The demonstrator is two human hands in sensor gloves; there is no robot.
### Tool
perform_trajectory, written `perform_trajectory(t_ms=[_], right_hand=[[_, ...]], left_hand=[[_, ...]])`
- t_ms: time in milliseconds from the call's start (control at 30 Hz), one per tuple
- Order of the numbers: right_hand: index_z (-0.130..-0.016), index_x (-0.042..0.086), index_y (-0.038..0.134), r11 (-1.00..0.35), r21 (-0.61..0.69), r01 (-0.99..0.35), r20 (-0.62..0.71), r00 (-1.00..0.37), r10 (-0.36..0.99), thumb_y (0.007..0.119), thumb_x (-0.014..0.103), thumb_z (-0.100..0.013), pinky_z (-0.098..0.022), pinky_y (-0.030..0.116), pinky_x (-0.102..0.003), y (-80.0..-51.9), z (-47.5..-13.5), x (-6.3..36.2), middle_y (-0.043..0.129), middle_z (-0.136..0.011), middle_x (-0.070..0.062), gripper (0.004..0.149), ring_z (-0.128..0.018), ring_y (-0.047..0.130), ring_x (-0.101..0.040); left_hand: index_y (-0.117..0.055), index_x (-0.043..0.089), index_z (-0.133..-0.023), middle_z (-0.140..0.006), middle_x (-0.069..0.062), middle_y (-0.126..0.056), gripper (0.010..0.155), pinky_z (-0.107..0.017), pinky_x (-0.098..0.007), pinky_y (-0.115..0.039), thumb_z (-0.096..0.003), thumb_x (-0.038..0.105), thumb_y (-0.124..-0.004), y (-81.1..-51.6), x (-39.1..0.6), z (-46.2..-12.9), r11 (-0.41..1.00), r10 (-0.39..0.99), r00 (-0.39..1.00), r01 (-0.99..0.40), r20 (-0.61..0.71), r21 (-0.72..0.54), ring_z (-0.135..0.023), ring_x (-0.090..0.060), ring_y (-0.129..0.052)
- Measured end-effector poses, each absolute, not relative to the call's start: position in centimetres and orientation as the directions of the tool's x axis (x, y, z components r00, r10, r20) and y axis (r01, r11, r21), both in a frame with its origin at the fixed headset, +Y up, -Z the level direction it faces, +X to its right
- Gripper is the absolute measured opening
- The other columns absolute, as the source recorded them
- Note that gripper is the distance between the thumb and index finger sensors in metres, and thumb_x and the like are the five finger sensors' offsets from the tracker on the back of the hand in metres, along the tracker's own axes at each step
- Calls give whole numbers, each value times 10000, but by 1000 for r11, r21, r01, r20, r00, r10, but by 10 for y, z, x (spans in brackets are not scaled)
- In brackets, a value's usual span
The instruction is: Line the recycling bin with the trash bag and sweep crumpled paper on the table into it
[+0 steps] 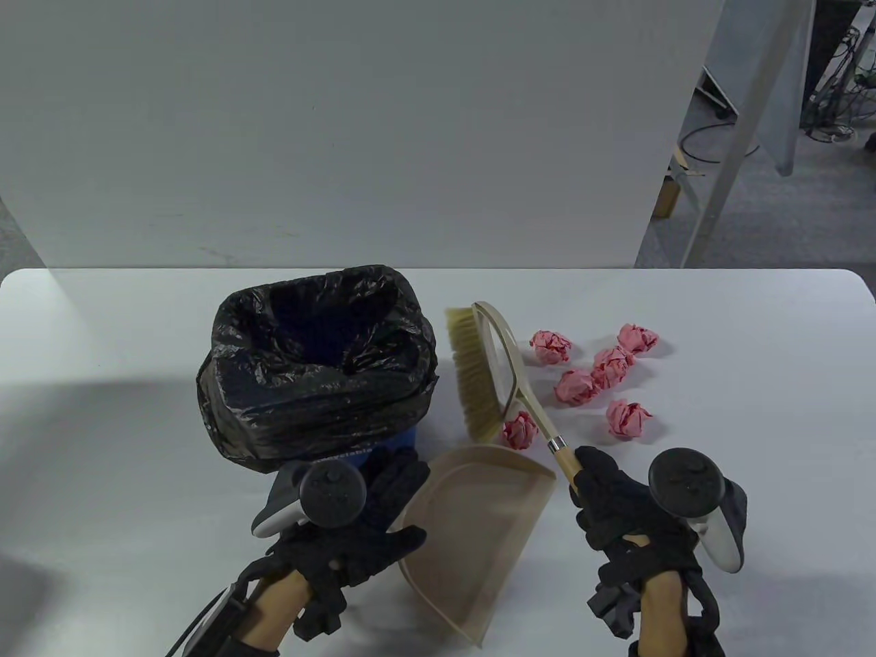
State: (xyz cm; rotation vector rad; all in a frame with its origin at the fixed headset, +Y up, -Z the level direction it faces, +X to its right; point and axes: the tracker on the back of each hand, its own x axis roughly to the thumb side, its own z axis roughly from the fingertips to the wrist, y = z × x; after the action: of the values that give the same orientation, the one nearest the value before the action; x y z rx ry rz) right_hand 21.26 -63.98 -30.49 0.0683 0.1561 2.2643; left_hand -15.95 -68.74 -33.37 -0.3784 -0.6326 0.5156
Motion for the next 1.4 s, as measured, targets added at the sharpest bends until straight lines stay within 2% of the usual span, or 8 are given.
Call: perform_trajectory(t_ms=[233, 567, 767, 833, 933, 1100, 1300, 1400], right_hand=[[-1108, 9, 478, -756, 7, -655, -111, -752, 650, 573, 319, -643, -344, 884, -385, -644, -308, 216, 780, -888, -245, 567, -526, 914, -293], [-1107, 7, 444, -728, -128, -673, -198, -702, 684, 558, 320, -641, -364, 872, -393, -659, -318, 230, 755, -902, -241, 573, -548, 897, -295], [-1099, -9, 434, -545, -165, -822, -100, -536, 838, 544, 319, -639, -340, 884, -371, -664, -320, 220, 758, -894, -239, 576, -529, 907, -280], [-1097, -15, 432, -447, -128, -885, -87, -439, 894, 541, 317, -638, -333, 887, -367, -669, -323, 214, 759, -891, -241, 577, -523, 910, -279], [-1095, -22, 433, -381, -66, -922, -130, -371, 920, 540, 314, -640, -329, 892, -362, -677, -327, 209, 762, -889, -246, 576, -519, 914, -279], [-1094, -29, 431, -355, -40, -934, -244, -335, 910, 536, 311, -641, -324, 895, -354, -694, -335, 209, 762, -887, -251, 575, -517, 916, -277], [-1096, -30, 419, -310, -163, -937, -323, -246, 914, 524, 310, -642, -326, 888, -356, -703, -336, 230, 756, -889, -250, 576, -519, 911, -279], [-1096, -31, 414, -336, -221, -915, -332, -254, 909, 519, 309, -642, -327, 887, -357, -703, -335, 237, 753, -890, -251, 576, -519, 910, -280]], left_hand=[[-138, 323, -1193, -1269, 17, -46, 837, -740, -739, -178, -561, 671, -563, -692, -155, -334, 821, 527, 717, -291, 457, -491, -1151, -354, -26], [-139, 314, -1194, -1270, 6, -49, 835, -739, -742, -188, -562, 666, -557, -692, -158, -333, 811, 535, 727, -300, 430, -502, -1152, -360, -33], [-141, 305, -1194, -1269, -3, -51, 835, -739, -742, -194, -563, 662, -555, -691, -157, -332, 805, 534, 737, -293, 414, -515, -1152, -365, -41], [-140, 303, -1194, -1268, -7, -52, 834, -739, -742, -196, -564, 660, -554, -691, -157, -332, 806, 529, 742, -288, 411, -518, -1151, -368, -45], [-139, 301, -1194, -1268, -7, -49, 836, -739, -743, -198, -563, 661, -554, -691, -157, -332, 806, 524, 748, -281, 407, -521, -1151, -374, -46], [-138, 300, -1193, -1268, -9, -50, 834, -739, -743, -202, -565, 658, -554, -692, -157, -332, 806, 514, 762, -272, 394, -525, -1152, -381, -52], [-136, 298, -1192, -1267, -11, -48, 832, -741, -744, -212, -569, 651, -560, -692, -158, -332, 796, 516, 771, -271, 373, -541, -1153, -408, -63], [-134, 292, -1189, -1266, -19, -52, 830, -746, -742, -228, -573, 638, -569, -693, -159, -333, 801, 495, 793, -258, 355, -540, -1155, -425, -86]])
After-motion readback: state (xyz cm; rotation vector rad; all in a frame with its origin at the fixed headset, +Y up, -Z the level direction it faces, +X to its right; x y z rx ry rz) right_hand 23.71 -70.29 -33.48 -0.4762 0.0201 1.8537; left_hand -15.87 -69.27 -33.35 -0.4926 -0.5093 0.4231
